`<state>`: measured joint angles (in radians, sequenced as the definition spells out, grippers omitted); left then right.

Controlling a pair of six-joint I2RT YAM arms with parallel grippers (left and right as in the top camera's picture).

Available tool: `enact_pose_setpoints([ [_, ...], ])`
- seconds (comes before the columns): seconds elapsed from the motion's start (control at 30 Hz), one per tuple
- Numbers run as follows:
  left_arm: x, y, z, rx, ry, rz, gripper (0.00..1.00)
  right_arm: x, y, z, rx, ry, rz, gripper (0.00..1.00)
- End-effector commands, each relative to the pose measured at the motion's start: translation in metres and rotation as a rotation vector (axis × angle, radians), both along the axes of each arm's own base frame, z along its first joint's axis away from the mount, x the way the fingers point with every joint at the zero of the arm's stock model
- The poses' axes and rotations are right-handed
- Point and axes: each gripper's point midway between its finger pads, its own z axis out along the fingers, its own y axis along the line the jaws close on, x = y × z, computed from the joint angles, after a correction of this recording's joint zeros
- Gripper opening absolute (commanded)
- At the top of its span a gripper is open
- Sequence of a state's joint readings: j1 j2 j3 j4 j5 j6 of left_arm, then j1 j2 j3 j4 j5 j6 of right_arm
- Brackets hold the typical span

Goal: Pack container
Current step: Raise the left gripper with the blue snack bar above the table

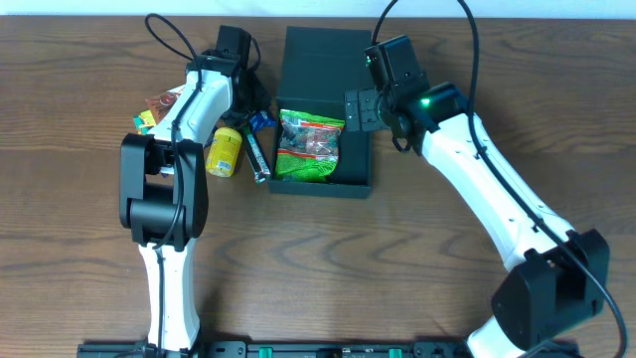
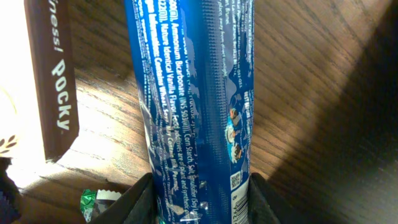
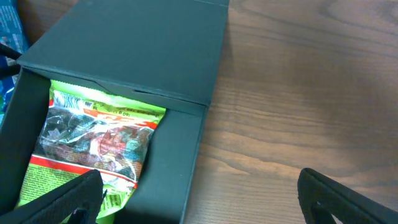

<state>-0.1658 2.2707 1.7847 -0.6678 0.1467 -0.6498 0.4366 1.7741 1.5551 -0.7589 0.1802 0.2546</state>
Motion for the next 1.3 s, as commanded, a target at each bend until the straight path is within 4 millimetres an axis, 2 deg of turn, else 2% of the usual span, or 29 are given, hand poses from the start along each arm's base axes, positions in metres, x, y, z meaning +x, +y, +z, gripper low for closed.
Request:
enact_pose_setpoints([
  [0.0, 0.000, 0.005, -0.010, 0.040, 0.016, -0.012, 0.38, 0.004, -0.008, 0.000, -0.010, -0.003, -0.020, 0.99],
  [0.23, 0.004, 0.004, -0.003, 0.046, -0.001, -0.037, 0.29, 0.009, -0.024, 0.000, -0.010, -0.002, -0.057, 0.99],
  [0.43, 0.021, 0.014, 0.038, 0.123, -0.052, -0.057, 0.12, 0.015, -0.045, 0.000, -0.010, -0.002, -0.103, 0.99],
  [0.57, 0.025, 0.013, 0.056, 0.125, -0.070, -0.063, 0.06, 0.018, -0.057, 0.000, -0.010, -0.001, -0.130, 0.99],
  [0.8, 0.024, 0.012, 0.075, 0.136, -0.069, -0.094, 0.06, 0.024, -0.085, 0.000, 0.005, 0.003, -0.193, 0.99],
  [1.07, 0.019, 0.012, 0.076, 0.138, -0.054, -0.096, 0.06, 0.026, -0.097, -0.001, 0.013, 0.005, -0.216, 0.99],
  [1.27, 0.020, 0.018, 0.098, 0.166, -0.101, -0.095, 0.06, 0.027, -0.099, -0.001, 0.014, 0.005, -0.221, 0.99],
])
